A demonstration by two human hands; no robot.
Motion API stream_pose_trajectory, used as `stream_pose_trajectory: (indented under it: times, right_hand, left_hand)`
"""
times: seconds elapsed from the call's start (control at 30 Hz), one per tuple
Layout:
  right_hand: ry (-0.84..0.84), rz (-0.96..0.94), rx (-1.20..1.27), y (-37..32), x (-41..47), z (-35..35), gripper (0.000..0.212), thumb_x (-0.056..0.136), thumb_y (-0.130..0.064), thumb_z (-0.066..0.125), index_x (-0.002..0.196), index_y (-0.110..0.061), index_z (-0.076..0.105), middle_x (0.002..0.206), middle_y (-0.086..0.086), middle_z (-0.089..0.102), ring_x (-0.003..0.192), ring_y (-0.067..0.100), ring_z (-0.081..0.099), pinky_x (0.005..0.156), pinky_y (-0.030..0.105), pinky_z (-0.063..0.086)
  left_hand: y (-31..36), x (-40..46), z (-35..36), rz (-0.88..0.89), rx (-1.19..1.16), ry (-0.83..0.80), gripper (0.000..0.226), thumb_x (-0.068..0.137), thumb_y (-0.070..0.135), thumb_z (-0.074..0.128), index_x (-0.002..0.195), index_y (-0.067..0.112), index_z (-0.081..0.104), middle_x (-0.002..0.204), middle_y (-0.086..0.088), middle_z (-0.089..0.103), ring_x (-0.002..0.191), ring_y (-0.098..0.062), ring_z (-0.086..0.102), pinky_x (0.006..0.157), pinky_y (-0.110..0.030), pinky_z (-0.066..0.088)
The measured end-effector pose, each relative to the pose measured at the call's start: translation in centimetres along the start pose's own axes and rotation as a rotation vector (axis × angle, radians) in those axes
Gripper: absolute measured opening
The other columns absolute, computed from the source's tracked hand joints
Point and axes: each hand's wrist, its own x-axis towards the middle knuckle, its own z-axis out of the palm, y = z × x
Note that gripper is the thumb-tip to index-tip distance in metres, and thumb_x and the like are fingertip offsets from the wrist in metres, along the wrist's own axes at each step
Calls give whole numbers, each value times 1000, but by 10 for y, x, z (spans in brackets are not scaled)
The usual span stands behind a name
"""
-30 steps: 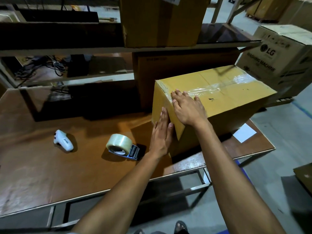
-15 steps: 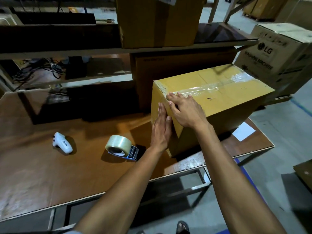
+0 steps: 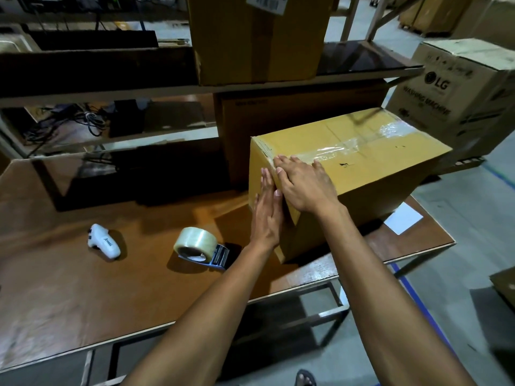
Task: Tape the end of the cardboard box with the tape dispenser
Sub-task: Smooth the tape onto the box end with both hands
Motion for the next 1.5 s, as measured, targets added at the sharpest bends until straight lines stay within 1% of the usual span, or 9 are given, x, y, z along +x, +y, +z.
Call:
stream_pose_trajectory:
  times: [0.17,0.37,0.53,0.7,0.9,1.1,1.27,1.43,1.5]
  right_hand:
    - [44,79,-5,-2,0,3,62,109,-47,17,162,-25,38,168,-7,38,158,17,29,129,58,14]
    - [51,90,-13,-1,0,3,63,108,-51,12,164,-31,32,171,-7,30,160,21,24,129,61,11]
    - [32,62,-5,-2,0,1,62,108,-53,12,163,-36,33,171,-10,32,160,19,23,129,61,7]
    - [74,197,-15,-6,1,3,61,108,-48,19,161,-26,40,168,-4,38,159,23,27,129,60,12]
    - [99,116,5,-2,-2,3,62,108,-50,18,164,-28,34,171,-6,32,160,20,24,130,59,6]
    - [105,129,2,-4,-2,3,61,108,-48,20,156,-24,50,161,-2,49,155,20,36,129,59,13]
    - [104,179,-16,-6,0,2,61,107,-47,21,155,-23,50,161,0,49,155,24,37,128,61,15]
    - [85,211,-24,-8,-2,-1,61,108,-48,20,159,-23,44,166,-2,42,158,27,29,128,62,10]
    - [72,205,-21,-7,-2,1,63,107,-48,19,160,-23,42,167,-3,40,159,27,27,128,63,9]
  left_hand:
    - [-8,-14,-6,-72,78,-61,98,96,88,-1,174,29,3,182,9,-1,168,-8,1,136,-53,9]
    - [20,7,-10,-29,57,6,75,109,62,4,174,27,-4,182,9,-10,166,-1,-7,138,-46,4]
    - [5,-2,4,-73,-42,13,90,101,83,6,175,32,3,182,13,-4,168,-9,0,136,-57,11]
    - [-3,-12,3,-129,12,-21,107,91,92,-2,174,25,5,182,7,1,167,-6,1,136,-52,4]
    - [31,7,8,-17,-40,92,66,114,48,13,174,23,4,181,7,-5,169,-11,-1,137,-53,9]
    - [11,-1,13,-74,-41,70,92,101,83,4,175,30,5,182,15,-4,168,-7,0,135,-58,16]
    - [2,-14,2,-119,32,-4,106,92,92,-2,174,26,8,181,10,5,167,-9,7,136,-51,12]
    - [23,1,-3,-72,56,45,69,112,53,6,174,22,2,182,6,-3,167,-6,0,137,-49,10]
    - [30,6,0,-32,13,55,67,113,48,10,174,23,0,181,9,-7,168,-8,-1,137,-51,11]
